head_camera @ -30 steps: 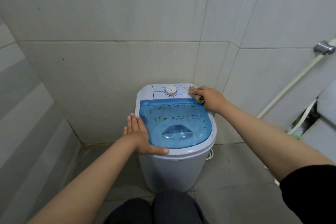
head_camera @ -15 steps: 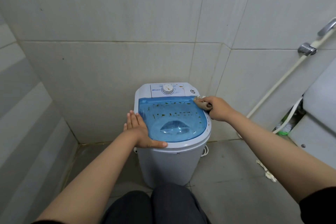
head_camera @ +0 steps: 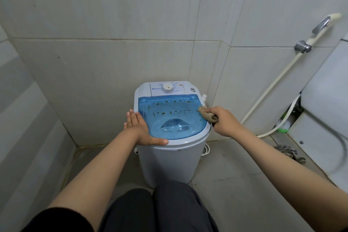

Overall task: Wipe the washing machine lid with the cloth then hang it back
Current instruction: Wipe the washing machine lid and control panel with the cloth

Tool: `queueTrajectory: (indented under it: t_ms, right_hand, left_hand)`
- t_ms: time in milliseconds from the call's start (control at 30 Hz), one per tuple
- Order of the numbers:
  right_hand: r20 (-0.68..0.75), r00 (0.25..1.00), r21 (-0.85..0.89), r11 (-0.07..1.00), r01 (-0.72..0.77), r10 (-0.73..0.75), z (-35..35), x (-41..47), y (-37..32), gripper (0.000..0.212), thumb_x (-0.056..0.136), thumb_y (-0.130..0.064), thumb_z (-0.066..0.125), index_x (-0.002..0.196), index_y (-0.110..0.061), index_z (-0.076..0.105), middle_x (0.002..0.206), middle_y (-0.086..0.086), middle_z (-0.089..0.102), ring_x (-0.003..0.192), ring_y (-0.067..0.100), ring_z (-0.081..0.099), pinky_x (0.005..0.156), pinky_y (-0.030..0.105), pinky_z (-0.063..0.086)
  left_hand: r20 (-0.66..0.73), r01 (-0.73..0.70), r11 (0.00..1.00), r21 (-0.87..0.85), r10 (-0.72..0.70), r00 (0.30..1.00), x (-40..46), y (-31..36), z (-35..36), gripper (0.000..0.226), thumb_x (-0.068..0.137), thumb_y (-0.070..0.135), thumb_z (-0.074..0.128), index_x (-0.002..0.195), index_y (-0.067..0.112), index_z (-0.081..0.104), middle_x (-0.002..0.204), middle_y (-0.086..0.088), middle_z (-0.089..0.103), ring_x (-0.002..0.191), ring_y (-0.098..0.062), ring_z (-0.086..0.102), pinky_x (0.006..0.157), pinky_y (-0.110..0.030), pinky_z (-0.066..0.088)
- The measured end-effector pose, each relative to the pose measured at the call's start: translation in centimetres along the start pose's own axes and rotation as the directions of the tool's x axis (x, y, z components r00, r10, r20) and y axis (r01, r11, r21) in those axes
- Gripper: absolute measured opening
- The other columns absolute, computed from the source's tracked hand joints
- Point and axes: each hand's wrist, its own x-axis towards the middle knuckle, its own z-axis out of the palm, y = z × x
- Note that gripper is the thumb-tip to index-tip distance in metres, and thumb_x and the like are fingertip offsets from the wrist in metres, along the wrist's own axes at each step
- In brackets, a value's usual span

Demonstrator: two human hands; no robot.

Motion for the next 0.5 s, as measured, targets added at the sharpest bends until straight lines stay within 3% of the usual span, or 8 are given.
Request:
queueTrajectory:
  t_ms: [167, 367, 500]
  right_hand:
    - [0.009, 1.0, -0.046, 0.999, 0.012, -0.012, 0.4, -2.2, -0.8, 0.062, 0.073, 0.003, 0.049, 0.131, -0.017, 0.054, 0.122, 0.013, 0.056, 0.113, 0.033, 0.055, 0.091, 0.035, 0.044]
    - [-0.052, 0.998, -0.149, 0.988, 0.024, -0.032, 2.9, -4.8, -1.8, 0.065, 0.074, -0.003, 0.058, 0.134, -0.023, 0.046, 0.123, 0.008, 0.054, 0.105, 0.035, 0.057, 0.077, 0.038, 0.051]
    - [-0.061, 0.998, -0.245, 0.969, -0.004, -0.011, 4.0, -6.2, -3.5, 0.064, 0.079, -0.002, 0.053, 0.139, -0.018, 0.037, 0.13, 0.009, 0.048, 0.104, 0.034, 0.051, 0.078, 0.038, 0.048]
  left_hand:
    - [-0.002, -0.004, 1.0, -0.001, 0.004, 1.0, -0.3, 0.0, 0.1, 0.162, 0.04, 0.088, 0.061, 0.138, 0.0, -0.032, 0.147, -0.02, -0.04, 0.137, -0.031, -0.036, 0.116, -0.047, -0.007]
    - [-0.013, -0.007, 1.0, -0.009, 0.007, 1.0, -0.2, 0.0, 0.1, 0.162, 0.039, 0.088, 0.06, 0.139, 0.001, -0.032, 0.147, -0.02, -0.04, 0.137, -0.031, -0.037, 0.116, -0.047, -0.008]
    - [-0.02, -0.006, 1.0, -0.012, 0.006, 1.0, -0.2, 0.0, 0.2, 0.161, 0.039, 0.088, 0.06, 0.139, 0.001, -0.031, 0.148, -0.02, -0.039, 0.137, -0.031, -0.036, 0.117, -0.046, -0.007]
